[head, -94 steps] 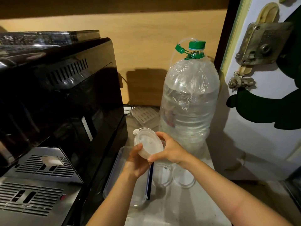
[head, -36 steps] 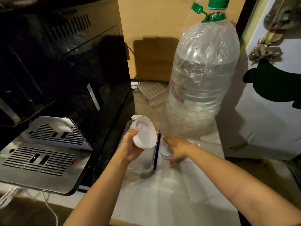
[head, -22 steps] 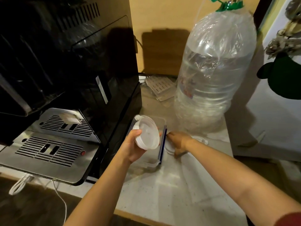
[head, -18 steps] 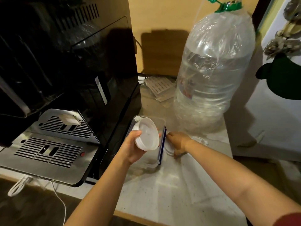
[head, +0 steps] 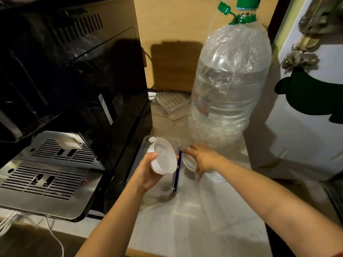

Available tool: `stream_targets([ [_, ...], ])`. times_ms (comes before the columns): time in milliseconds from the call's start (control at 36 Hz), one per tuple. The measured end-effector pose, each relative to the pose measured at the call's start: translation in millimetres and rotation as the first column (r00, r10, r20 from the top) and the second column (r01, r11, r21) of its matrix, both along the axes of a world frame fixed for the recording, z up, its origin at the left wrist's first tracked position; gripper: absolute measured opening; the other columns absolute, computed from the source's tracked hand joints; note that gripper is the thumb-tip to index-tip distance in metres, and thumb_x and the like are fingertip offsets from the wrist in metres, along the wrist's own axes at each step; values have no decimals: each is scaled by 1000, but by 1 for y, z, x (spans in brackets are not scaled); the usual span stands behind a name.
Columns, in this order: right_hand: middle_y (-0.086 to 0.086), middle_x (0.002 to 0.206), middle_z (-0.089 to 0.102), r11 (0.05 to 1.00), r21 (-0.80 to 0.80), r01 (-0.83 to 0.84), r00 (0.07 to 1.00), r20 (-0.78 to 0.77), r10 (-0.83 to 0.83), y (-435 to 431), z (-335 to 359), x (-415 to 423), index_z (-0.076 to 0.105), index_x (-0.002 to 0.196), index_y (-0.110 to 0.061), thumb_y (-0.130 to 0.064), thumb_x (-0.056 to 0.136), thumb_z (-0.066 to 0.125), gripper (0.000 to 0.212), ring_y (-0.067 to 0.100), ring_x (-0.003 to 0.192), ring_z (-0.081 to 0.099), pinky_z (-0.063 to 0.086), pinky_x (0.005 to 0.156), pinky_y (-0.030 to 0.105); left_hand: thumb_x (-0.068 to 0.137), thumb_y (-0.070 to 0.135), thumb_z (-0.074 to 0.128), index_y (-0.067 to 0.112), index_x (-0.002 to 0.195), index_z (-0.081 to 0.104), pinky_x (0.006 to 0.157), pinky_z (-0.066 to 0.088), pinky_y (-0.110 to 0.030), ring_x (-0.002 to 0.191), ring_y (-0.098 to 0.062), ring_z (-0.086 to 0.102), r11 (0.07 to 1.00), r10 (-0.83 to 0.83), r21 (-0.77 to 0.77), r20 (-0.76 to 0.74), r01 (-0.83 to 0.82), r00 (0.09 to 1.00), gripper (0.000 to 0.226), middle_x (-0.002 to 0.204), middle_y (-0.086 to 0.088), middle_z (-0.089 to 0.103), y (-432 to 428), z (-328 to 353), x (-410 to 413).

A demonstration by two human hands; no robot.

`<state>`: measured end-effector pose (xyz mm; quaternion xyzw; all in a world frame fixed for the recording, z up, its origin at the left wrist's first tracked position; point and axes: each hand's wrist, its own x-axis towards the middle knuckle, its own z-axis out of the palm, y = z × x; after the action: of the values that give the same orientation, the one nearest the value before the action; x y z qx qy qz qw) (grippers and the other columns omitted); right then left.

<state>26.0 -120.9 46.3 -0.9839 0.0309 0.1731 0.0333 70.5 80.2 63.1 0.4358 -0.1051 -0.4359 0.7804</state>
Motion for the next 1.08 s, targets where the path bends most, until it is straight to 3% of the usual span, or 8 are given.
stream_targets([
  [361,8,150,18,927,352,130,908,333,-254,-22,88,-18,30,136,-50,-24,73,72,80,28,138,21,32,109,39,20,40,87,11,121,43,82,48,-40,95,-29,60,998,24,-52,-67,-28,997,114,102,-12,58,-36,16,3],
  [444,7,144,23,845,528,92,847,404,-345,-24,108,-23,36,135,-45,-20,72,73,77,27,135,27,37,108,41,17,39,88,13,117,47,86,46,-40,100,-30,57,995,22,-91,-107,-32,994,112,103,-12,59,-46,23,2],
  [583,0,127,31,701,710,-72,740,509,-440,-23,132,-34,37,118,-49,-14,71,77,71,19,120,39,35,96,24,17,39,89,15,103,55,68,57,-30,86,-23,60,988,-42,-153,-121,23,992,96,90,-9,66,-63,34,-1],
  [722,-4,123,43,571,803,-171,647,529,-550,-18,146,-37,36,106,-55,-30,58,73,65,10,102,49,44,77,3,23,39,88,13,109,51,82,45,-36,90,-24,57,979,-101,-186,-103,80,990,97,96,-10,61,-81,44,-6],
  [806,-25,112,41,455,858,-239,607,498,-620,-15,152,-40,39,104,-51,-39,51,69,62,0,92,52,48,70,4,24,40,88,13,106,54,71,54,-33,80,-21,66,974,-115,-206,-73,98,991,93,88,-9,68,-91,44,-9],
  [917,-19,122,41,350,890,-293,566,456,-687,-16,153,-38,39,108,-57,-45,48,63,66,0,105,51,49,80,17,25,41,89,12,104,57,67,57,-32,79,-22,67,967,-147,-221,-61,130,987,89,87,-10,69,-100,45,-14],
  [1000,-29,122,39,287,900,-328,567,431,-702,-19,149,-37,35,111,-64,-41,51,65,71,-17,97,55,50,86,24,24,40,89,12,100,60,65,57,-31,77,-22,68,963,-170,-222,-60,153,984,86,84,-10,71,-105,44,-17],
  [1083,-26,123,43,194,904,-380,570,395,-721,-19,142,-34,43,111,-59,-36,51,66,69,-8,100,56,50,85,23,22,38,89,11,97,61,64,57,-31,75,-22,68,959,-174,-237,-74,152,982,84,82,-11,71,-109,43,-19],
])
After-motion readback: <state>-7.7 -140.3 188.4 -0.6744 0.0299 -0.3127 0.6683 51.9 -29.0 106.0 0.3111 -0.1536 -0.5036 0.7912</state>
